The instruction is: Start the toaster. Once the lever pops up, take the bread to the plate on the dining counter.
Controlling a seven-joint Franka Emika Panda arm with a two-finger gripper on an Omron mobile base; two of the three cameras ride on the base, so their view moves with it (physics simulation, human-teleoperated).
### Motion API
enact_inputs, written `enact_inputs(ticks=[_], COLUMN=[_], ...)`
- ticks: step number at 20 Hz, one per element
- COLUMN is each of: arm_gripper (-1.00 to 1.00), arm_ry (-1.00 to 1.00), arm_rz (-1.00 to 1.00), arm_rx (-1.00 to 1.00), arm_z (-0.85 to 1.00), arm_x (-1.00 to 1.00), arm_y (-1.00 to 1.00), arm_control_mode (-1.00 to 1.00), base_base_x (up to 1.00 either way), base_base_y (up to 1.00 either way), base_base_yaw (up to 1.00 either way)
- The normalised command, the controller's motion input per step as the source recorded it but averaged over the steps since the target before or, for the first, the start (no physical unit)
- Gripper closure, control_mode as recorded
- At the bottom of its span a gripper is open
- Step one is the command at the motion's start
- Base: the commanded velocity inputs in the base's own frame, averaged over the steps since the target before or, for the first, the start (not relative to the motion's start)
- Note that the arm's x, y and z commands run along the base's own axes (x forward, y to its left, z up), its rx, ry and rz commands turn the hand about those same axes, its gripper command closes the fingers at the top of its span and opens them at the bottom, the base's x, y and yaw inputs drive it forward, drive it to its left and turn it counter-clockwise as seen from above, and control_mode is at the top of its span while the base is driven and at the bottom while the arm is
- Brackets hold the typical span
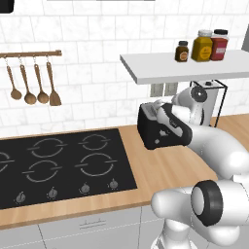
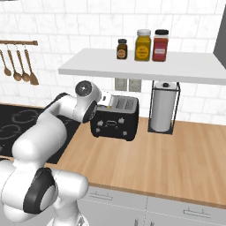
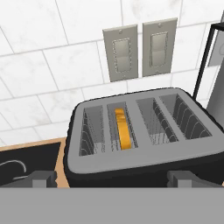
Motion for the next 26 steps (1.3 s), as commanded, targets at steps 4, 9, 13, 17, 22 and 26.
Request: enact_inputs(ticks=[4,9,13,17,22,26], arm_gripper=[-1.0,-1.0,-1.0,-1.0,-1.0,-1.0], arm_ry=[0.0,0.0,0.0,0.0,0.01,0.13], arm_rz=[0.0,0.0,0.0,0.0,0.0,0.0], arm_rx=[0.0,0.0,0.0,0.0,0.0,0.0], arm_z=[0.0,0.0,0.0,-0.09,-0.06,0.0], arm_x=[0.0,0.0,-0.01,-0.13,-0.01,0.03], arm_y=[0.0,0.0,0.0,-0.15,-0.1,-0.04], arm_control_mode=[-1.0,-1.0,-1.0,-1.0,-1.0,-1.0], base_base_x=[0.0,0.0,0.0,0.0,0.0,0.0], base_base_y=[0.0,0.0,0.0,0.0,0.0,0.0], base_base_yaw=[0.0,0.0,0.0,0.0,0.0,0.0])
